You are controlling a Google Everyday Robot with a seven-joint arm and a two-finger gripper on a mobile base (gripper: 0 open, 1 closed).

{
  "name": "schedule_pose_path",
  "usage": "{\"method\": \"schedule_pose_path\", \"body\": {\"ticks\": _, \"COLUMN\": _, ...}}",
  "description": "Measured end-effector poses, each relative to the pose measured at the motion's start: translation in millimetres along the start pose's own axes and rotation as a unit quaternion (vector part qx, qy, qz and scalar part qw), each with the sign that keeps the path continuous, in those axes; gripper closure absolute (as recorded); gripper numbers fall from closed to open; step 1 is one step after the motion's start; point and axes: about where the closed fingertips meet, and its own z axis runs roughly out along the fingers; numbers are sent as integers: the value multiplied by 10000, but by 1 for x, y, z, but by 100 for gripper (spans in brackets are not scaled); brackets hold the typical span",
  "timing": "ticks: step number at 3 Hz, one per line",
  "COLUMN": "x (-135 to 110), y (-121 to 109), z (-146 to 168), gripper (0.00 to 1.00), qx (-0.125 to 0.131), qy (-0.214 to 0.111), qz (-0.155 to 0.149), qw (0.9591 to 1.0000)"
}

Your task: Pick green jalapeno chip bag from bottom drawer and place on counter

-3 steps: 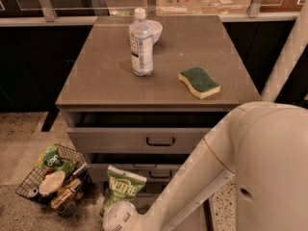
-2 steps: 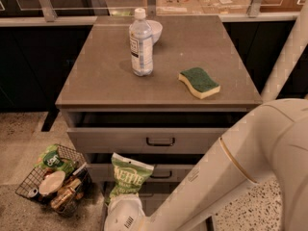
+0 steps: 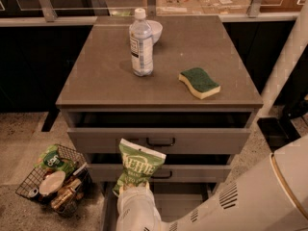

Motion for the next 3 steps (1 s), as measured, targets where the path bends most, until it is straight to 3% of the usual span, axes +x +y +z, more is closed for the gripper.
{"method": "schedule_pose_path", "body": {"ticks": 1, "x": 16, "y": 15, "z": -3, "gripper": 100, "qx": 50, "qy": 165, "qz": 20, "qw": 9998}}
{"method": "schedule_pose_path", "body": {"ticks": 2, "x": 52, "y": 42, "z": -27, "gripper": 100, "qx": 11, "qy": 540, "qz": 2, "qw": 9985}}
{"method": "schedule_pose_path", "body": {"ticks": 3, "x": 100, "y": 67, "z": -70, "gripper": 100, "qx": -62, "qy": 1099, "qz": -68, "qw": 9939}}
